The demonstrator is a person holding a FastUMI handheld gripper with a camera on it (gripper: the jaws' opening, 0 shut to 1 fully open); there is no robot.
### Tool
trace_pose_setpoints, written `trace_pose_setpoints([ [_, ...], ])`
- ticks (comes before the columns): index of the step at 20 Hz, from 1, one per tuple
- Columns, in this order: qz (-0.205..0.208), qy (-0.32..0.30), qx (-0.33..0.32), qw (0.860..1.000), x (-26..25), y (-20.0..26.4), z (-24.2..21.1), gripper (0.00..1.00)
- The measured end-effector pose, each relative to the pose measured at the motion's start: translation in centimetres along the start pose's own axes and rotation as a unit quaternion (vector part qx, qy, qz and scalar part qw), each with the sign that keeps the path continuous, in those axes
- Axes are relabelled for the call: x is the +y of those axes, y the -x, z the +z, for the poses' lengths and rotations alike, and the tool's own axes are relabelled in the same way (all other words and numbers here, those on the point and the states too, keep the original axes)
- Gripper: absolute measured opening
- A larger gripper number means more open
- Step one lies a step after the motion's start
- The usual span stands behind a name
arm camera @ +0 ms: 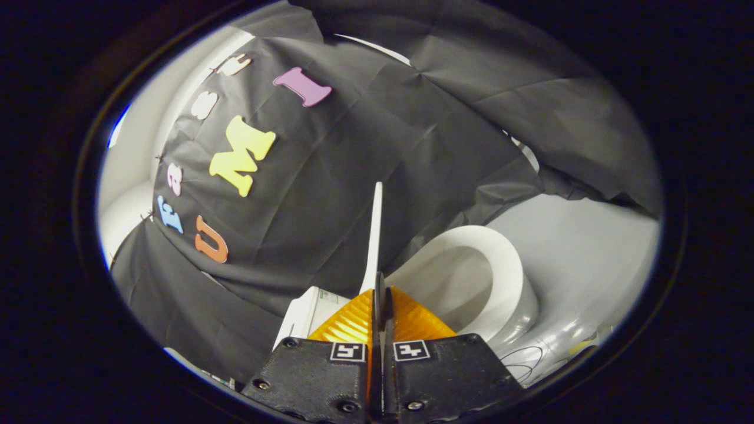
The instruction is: Open the toilet lid.
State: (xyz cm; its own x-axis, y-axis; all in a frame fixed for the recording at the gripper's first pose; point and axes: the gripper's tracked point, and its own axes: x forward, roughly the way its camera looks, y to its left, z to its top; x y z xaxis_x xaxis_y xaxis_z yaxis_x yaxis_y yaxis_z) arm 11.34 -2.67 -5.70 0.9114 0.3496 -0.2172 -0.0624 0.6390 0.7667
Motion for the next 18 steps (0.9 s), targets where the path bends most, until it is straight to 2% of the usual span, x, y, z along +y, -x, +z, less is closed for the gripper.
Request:
trace_pose_setpoints([
  [18, -0.015, 0.084, -0.015, 0.996, 6.5, -0.3, -0.8, 0.06],
])
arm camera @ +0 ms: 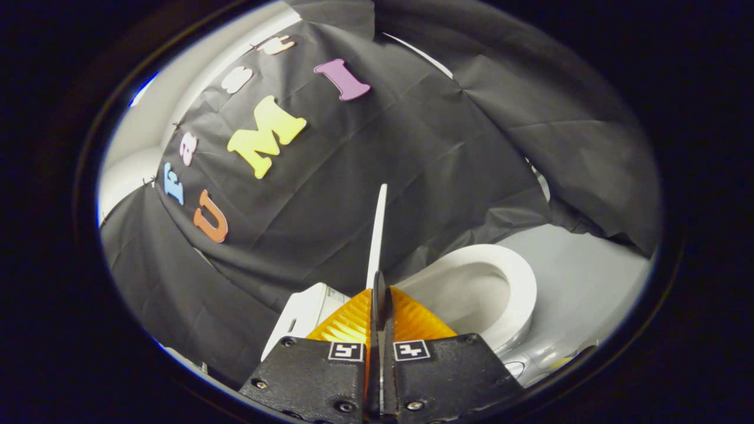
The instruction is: Open the toilet lid.
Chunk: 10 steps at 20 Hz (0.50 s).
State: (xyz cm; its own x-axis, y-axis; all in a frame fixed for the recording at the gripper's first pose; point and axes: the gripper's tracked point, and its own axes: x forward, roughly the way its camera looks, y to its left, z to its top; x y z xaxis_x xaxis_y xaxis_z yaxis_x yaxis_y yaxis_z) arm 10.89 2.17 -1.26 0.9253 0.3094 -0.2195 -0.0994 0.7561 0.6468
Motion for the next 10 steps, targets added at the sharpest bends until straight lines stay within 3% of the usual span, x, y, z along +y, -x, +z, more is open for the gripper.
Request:
trace_pose_setpoints([
  [10, -0.008, 0.038, -0.016, 0.999, 3.4, -0.4, -0.4, 0.06],
])
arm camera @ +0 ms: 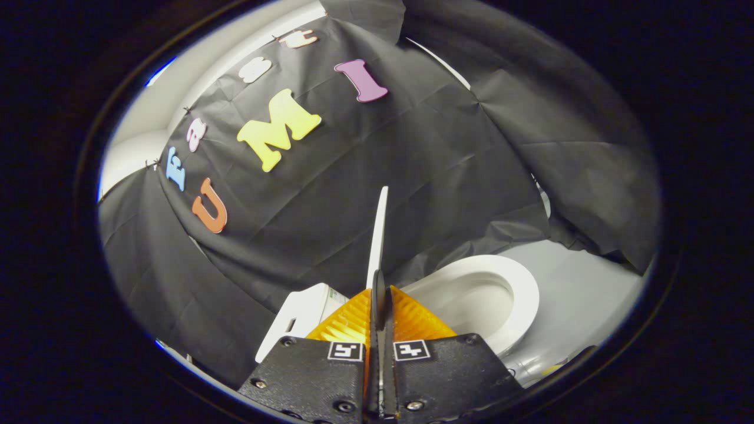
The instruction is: Open the toilet lid.
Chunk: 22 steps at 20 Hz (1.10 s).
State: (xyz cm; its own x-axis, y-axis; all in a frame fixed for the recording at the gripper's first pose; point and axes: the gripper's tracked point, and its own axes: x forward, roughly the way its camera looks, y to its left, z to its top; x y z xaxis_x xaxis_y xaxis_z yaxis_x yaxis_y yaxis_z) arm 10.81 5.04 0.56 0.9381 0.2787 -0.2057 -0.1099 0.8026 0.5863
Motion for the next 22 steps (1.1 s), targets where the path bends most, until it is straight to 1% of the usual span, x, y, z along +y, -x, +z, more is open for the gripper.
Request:
trace_pose_setpoints([
  [13, -0.002, 0.051, -0.017, 0.999, 4.9, -0.3, -0.6, 0.06],
  [18, -0.011, 0.087, -0.03, 0.996, 7.6, -0.6, -1.3, 0.06],
  [22, -0.009, 0.129, -0.039, 0.991, 10.5, -0.8, -2.1, 0.06],
])
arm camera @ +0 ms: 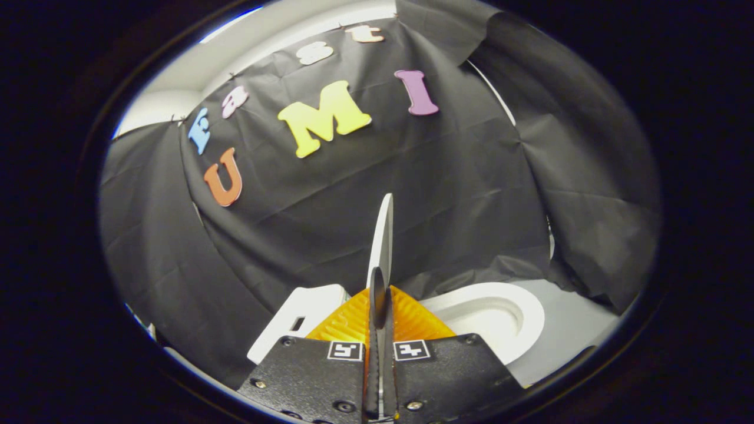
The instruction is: Open the toilet lid.
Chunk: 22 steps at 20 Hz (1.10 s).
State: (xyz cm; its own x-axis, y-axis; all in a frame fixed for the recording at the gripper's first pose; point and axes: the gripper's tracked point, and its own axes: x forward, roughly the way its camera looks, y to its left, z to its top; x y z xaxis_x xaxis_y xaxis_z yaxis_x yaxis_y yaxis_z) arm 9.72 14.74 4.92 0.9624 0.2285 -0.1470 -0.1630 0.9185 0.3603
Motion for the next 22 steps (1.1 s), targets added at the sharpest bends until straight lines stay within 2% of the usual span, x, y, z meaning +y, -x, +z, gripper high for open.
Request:
trace_pose_setpoints([
  [8, -0.013, 0.083, -0.025, 0.996, 4.6, -0.1, -0.3, 0.06],
  [13, -0.022, 0.109, -0.032, 0.993, 7.0, 0.0, -1.1, 0.06],
  [22, -0.007, 0.205, -0.054, 0.977, 13.2, -0.9, -2.2, 0.06],
])
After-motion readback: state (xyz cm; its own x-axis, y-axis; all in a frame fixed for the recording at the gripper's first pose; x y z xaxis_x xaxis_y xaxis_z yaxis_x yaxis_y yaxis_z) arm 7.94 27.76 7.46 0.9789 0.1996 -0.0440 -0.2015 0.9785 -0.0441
